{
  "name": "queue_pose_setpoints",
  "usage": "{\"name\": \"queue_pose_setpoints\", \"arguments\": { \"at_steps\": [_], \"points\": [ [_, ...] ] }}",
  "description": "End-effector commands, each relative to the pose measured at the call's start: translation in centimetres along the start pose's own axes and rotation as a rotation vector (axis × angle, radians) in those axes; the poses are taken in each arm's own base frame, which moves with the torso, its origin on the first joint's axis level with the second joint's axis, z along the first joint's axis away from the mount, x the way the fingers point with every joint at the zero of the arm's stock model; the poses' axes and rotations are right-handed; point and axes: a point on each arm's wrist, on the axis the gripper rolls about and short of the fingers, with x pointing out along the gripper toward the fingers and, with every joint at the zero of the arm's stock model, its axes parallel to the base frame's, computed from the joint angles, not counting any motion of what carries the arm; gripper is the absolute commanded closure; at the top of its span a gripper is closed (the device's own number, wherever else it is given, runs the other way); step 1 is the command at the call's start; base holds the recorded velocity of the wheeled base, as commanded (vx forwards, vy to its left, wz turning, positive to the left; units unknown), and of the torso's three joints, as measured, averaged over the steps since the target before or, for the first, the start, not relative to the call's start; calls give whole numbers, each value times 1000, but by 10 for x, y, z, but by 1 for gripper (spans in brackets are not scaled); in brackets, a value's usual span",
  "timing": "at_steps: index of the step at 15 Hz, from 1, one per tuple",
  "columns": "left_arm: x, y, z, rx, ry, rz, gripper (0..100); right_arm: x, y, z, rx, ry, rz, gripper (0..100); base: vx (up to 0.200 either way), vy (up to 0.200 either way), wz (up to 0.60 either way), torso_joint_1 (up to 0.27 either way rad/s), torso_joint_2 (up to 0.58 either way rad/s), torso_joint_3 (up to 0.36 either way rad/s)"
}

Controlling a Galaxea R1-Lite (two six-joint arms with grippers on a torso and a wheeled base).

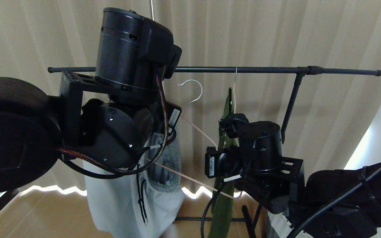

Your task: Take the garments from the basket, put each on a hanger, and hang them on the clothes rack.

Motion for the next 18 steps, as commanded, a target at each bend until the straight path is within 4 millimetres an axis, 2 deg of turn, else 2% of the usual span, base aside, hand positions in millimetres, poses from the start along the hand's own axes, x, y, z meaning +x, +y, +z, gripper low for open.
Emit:
{"name": "queue_pose_setpoints", "arguments": {
  "at_steps": [1, 6, 9, 12, 18],
  "points": [
    [4, -9, 0, 13, 7, -9, 100, 0, 2, 0, -3, 0, 5, 100, 0, 0, 0, 0, 0, 0],
    [-6, -17, -1, 28, -8, -53, 100, 0, 2, -1, -16, 2, 6, 100, 0, 0, 0, 0, 0, 0],
    [-9, -14, -13, 54, 11, -75, 100, -3, 1, 4, -29, -31, 33, 100, 0, 0, 0, 0, 0, 0],
    [-22, -2, -24, 63, -5, -225, 100, -5, -5, 5, -100, -113, 89, 100, 0, 0, 0, 0, 0, 0],
    [-21, 1, -41, 85, 26, -231, 100, -9, -16, 12, -93, -145, 76, 100, 0, 0, 0, 0, 0, 0]
  ]
}}
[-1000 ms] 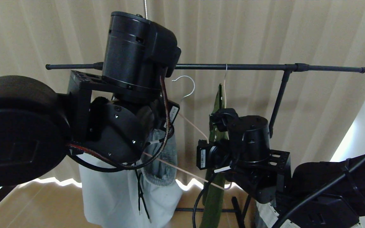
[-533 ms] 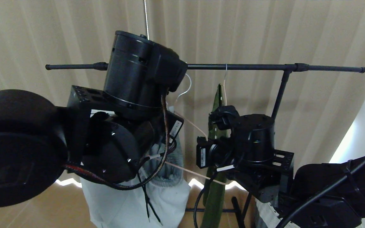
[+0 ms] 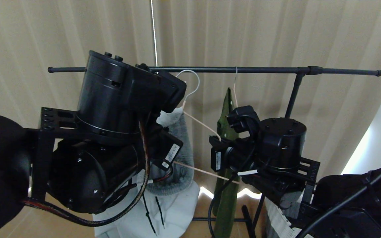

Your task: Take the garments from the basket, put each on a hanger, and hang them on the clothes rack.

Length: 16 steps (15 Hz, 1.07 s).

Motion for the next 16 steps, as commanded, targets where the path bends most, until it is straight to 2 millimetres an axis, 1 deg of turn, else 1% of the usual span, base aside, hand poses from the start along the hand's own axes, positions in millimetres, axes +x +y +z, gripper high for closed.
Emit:
{"name": "queue_pose_setpoints", "arguments": {
  "at_steps": [1, 2, 4, 12, 13, 15, 16],
  "points": [
    [-4, 3, -5, -2, -2, -17, 100, -5, -3, 0, 3, 0, -3, 100, 0, 0, 0, 0, 0, 0],
    [-8, 5, -7, -7, -15, -56, 100, -7, -4, -3, 0, 2, -4, 100, 0, 0, 0, 0, 0, 0],
    [-17, 9, -13, -11, -42, -140, 100, -10, -4, 2, -11, -35, 3, 100, 0, 0, 0, 0, 0, 0],
    [-16, 6, -21, -15, -50, -149, 100, -21, -7, 6, -10, -46, 6, 100, 0, 0, 0, 0, 0, 0],
    [-17, 7, -21, -17, -53, -149, 0, -23, -8, 6, -9, -45, 6, 100, 0, 0, 0, 0, 0, 0],
    [-18, 6, -21, -22, -66, -151, 0, -25, -9, 9, -6, -54, 5, 100, 0, 0, 0, 0, 0, 0],
    [-18, 6, -20, -33, -84, -150, 0, -25, -14, 9, -5, -54, -11, 100, 0, 0, 0, 0, 0, 0]
  ]
}}
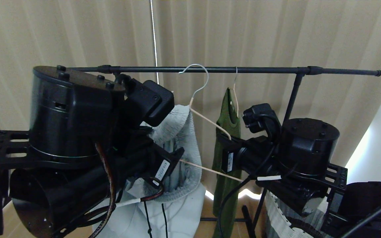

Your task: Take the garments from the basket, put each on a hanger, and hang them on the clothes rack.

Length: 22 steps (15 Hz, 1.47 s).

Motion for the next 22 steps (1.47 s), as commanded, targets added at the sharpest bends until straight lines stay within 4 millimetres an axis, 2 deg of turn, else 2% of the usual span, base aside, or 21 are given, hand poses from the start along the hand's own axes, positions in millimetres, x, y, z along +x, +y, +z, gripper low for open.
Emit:
{"name": "queue_pose_setpoints", "arguments": {
  "at_steps": [1, 7, 10, 12, 16, 22],
  "points": [
    [0, -1, -1, -10, -24, -2, 0, -2, -10, 5, 7, -14, -28, 100, 0, 0, 0, 0, 0, 0],
    [-20, 4, -22, 51, -118, -83, 0, -14, -47, 20, -31, -52, -129, 100, 0, 0, 0, 0, 0, 0],
    [-22, 10, -29, 106, -166, -56, 0, -35, -73, 14, -126, -16, -102, 100, 0, 0, 0, 0, 0, 0],
    [-17, 17, -31, 184, -177, -15, 0, -49, -82, 12, -151, -7, -45, 100, 0, 0, 0, 0, 0, 0],
    [-11, 25, -27, 265, -246, -117, 0, -57, -84, 10, -153, -2, -7, 100, 0, 0, 0, 0, 0, 0],
    [9, 24, -13, 287, -255, -118, 0, -68, -81, 11, -154, -69, 137, 100, 0, 0, 0, 0, 0, 0]
  ]
}}
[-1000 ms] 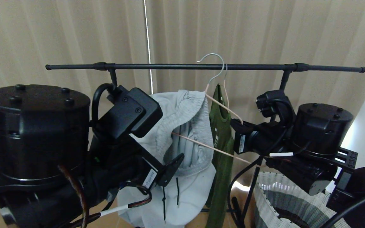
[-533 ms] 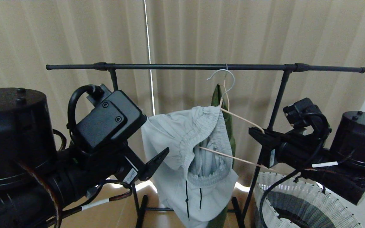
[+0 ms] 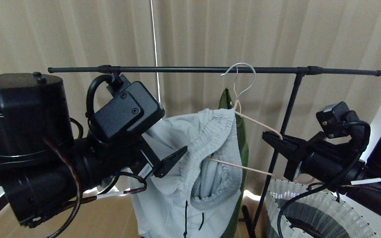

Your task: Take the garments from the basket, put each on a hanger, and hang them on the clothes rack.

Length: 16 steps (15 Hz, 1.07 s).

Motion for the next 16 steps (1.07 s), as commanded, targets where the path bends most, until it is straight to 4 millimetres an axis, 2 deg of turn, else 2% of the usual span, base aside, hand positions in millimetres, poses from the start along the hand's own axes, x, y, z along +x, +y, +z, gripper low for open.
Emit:
{"name": "queue_pose_setpoints", "arguments": {
  "at_steps": [1, 13, 14, 16],
  "points": [
    [9, 1, -2, 35, 17, 5, 0, -3, 2, -1, 0, 1, 33, 100, 0, 0, 0, 0, 0, 0],
    [10, 2, -3, 78, 19, 9, 0, -6, 18, -3, -45, -53, 252, 100, 0, 0, 0, 0, 0, 0],
    [10, 2, -3, 78, 19, 9, 100, -6, 18, -3, -45, -55, 251, 100, 0, 0, 0, 0, 0, 0],
    [10, 3, -2, 77, 16, 10, 100, -6, 18, -3, -45, -53, 252, 100, 0, 0, 0, 0, 0, 0]
  ]
}}
